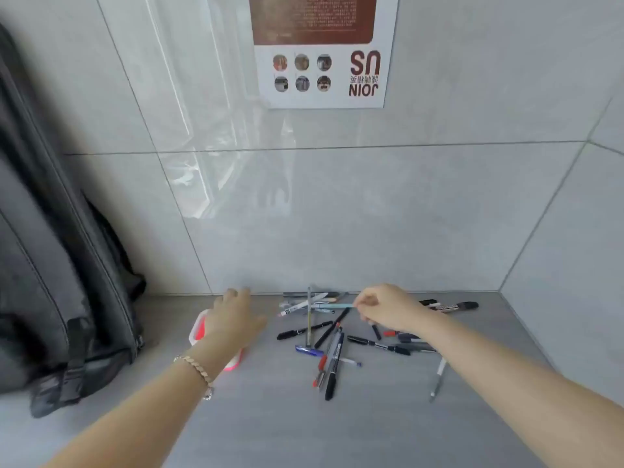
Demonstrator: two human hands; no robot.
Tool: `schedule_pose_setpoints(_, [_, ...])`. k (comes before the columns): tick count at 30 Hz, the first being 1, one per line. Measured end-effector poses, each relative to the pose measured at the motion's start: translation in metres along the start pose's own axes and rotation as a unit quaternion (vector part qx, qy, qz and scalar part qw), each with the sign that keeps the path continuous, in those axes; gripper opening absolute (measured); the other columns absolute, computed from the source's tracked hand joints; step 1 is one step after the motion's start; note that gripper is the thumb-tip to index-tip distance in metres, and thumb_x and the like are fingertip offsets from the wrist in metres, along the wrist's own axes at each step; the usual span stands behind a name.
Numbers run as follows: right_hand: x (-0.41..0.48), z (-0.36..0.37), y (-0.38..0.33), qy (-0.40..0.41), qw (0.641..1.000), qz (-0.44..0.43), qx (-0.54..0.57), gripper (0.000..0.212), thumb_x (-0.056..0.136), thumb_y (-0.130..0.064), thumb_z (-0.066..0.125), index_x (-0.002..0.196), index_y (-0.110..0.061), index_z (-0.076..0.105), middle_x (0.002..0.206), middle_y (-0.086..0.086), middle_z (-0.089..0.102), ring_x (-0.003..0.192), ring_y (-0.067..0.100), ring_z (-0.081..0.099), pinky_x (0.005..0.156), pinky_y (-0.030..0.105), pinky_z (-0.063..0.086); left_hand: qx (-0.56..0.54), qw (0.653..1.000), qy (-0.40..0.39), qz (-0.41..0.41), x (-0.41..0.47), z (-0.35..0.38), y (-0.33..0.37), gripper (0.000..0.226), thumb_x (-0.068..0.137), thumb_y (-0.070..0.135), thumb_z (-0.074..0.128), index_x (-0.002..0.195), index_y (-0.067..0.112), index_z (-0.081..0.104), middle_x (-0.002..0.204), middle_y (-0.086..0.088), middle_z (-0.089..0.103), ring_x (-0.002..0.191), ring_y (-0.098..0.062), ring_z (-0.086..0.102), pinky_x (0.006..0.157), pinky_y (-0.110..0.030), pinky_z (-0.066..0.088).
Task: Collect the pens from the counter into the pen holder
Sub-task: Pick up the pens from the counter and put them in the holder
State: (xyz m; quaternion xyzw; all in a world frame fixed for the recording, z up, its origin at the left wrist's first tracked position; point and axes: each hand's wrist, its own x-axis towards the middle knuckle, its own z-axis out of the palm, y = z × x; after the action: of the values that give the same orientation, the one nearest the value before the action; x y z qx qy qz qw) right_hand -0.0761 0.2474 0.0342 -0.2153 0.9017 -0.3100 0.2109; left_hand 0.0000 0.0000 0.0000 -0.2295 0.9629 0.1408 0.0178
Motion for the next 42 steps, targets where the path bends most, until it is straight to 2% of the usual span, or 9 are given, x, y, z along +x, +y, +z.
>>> schedule_pose_setpoints(7, [0.037, 0.057, 0.029, -0.034, 0.996, 0.077, -0.012, 0.019, 0.091, -0.018, 0.049, 0.101, -0.019, 0.066, 0.105, 0.005, 0.069, 0.099, 0.021, 0.063, 0.091, 0.033, 0.048, -0.055, 0.985, 0.008, -0.161, 0.030, 0.043, -0.064, 0.098, 0.066, 0.052, 0.070, 0.137, 0.008, 0.019, 0.137, -0.018, 0.035, 0.125, -0.037, 0.037, 0.100, -0.047, 0.038])
schedule_pose_setpoints(14, [0.088, 0.104, 0.029, -0.054, 0.983, 0.012, -0.177, 0.039, 0.090, -0.003, 0.044, 0.125, -0.018, 0.052, 0.119, 0.006, 0.054, 0.083, 0.015, 0.048, 0.070, 0.027, 0.037, -0.189, 0.973, 0.013, -0.130, 0.041, 0.055, -0.094, 0.099, 0.066, 0.031, 0.075, 0.142, 0.014, 0.013, 0.144, -0.010, 0.027, 0.133, -0.031, 0.027, 0.100, -0.047, 0.037])
schedule_pose_setpoints(18, [0.131, 0.124, 0.016, -0.040, 0.925, -0.108, -0.361, 0.058, 0.070, 0.012, 0.058, 0.124, -0.010, 0.054, 0.133, 0.016, 0.048, 0.116, 0.032, 0.050, 0.092, 0.038, 0.044, -0.250, 0.967, -0.011, -0.048, 0.038, 0.049, -0.107, 0.098, 0.063, 0.023, 0.077, 0.141, 0.024, 0.016, 0.141, 0.002, 0.026, 0.131, -0.020, 0.030, 0.098, -0.034, 0.036])
schedule_pose_setpoints(21, [0.169, 0.138, 0.010, -0.019, 0.842, -0.188, -0.506, 0.063, 0.036, 0.008, 0.063, 0.094, -0.014, 0.070, 0.100, 0.008, 0.071, 0.091, 0.026, 0.068, 0.075, 0.033, 0.058, -0.264, 0.964, -0.028, -0.010, 0.038, 0.045, -0.112, 0.100, 0.064, 0.022, 0.078, 0.141, 0.023, 0.015, 0.129, 0.012, 0.027, 0.130, -0.014, 0.023, 0.095, -0.025, 0.028])
schedule_pose_setpoints(25, [0.203, 0.155, 0.006, -0.072, 0.779, -0.186, -0.595, 0.054, 0.038, -0.015, 0.085, 0.090, -0.020, 0.073, 0.082, -0.002, 0.073, 0.076, 0.019, 0.069, 0.065, 0.028, 0.058, -0.278, 0.957, -0.076, -0.007, 0.041, 0.047, -0.124, 0.104, 0.064, 0.026, 0.078, 0.143, 0.023, 0.010, 0.140, 0.008, 0.026, 0.132, -0.008, 0.017, 0.095, -0.020, 0.024])
schedule_pose_setpoints(30, [0.217, 0.159, -0.013, -0.134, 0.807, -0.131, -0.560, 0.054, 0.081, 0.009, 0.053, 0.131, -0.002, 0.037, 0.133, 0.020, 0.042, 0.117, 0.034, 0.047, 0.087, 0.041, 0.045, -0.285, 0.953, -0.098, 0.021, 0.048, 0.054, -0.134, 0.106, 0.062, 0.024, 0.081, 0.143, 0.022, 0.012, 0.124, 0.018, 0.024, 0.123, -0.003, 0.024, 0.094, -0.014, 0.019])
schedule_pose_setpoints(35, [0.230, 0.167, -0.010, -0.099, 0.799, -0.099, -0.584, 0.047, 0.027, -0.010, 0.091, 0.068, -0.008, 0.069, 0.069, 0.010, 0.068, 0.053, 0.021, 0.064, 0.036, 0.024, 0.045, -0.280, 0.952, -0.103, 0.062, 0.057, 0.057, -0.134, 0.103, 0.063, 0.026, 0.079, 0.142, 0.024, 0.014, 0.123, 0.021, 0.024, 0.112, 0.009, 0.016, 0.094, -0.012, 0.019])
schedule_pose_setpoints(39, [0.236, 0.162, -0.010, -0.111, 0.781, -0.083, -0.609, 0.027, 0.080, -0.001, 0.063, 0.106, 0.002, 0.057, 0.105, 0.017, 0.059, 0.090, 0.030, 0.062, 0.064, 0.037, 0.052, -0.280, 0.952, -0.101, 0.076, 0.064, 0.061, -0.134, 0.101, 0.063, 0.026, 0.079, 0.142, 0.023, 0.017, 0.126, 0.022, 0.022, 0.113, 0.010, 0.014, 0.096, -0.012, 0.018])
schedule_pose_setpoints(42, [0.226, 0.142, -0.023, -0.049, 0.786, -0.022, -0.615, 0.033, 0.063, -0.022, 0.082, 0.086, -0.006, 0.065, 0.083, 0.010, 0.065, 0.067, 0.021, 0.065, 0.046, 0.031, 0.049, -0.293, 0.948, -0.104, 0.073, 0.065, 0.063, -0.136, 0.101, 0.063, 0.026, 0.079, 0.142, 0.025, 0.016, 0.127, 0.022, 0.021, 0.118, 0.007, 0.017, 0.097, -0.013, 0.019])
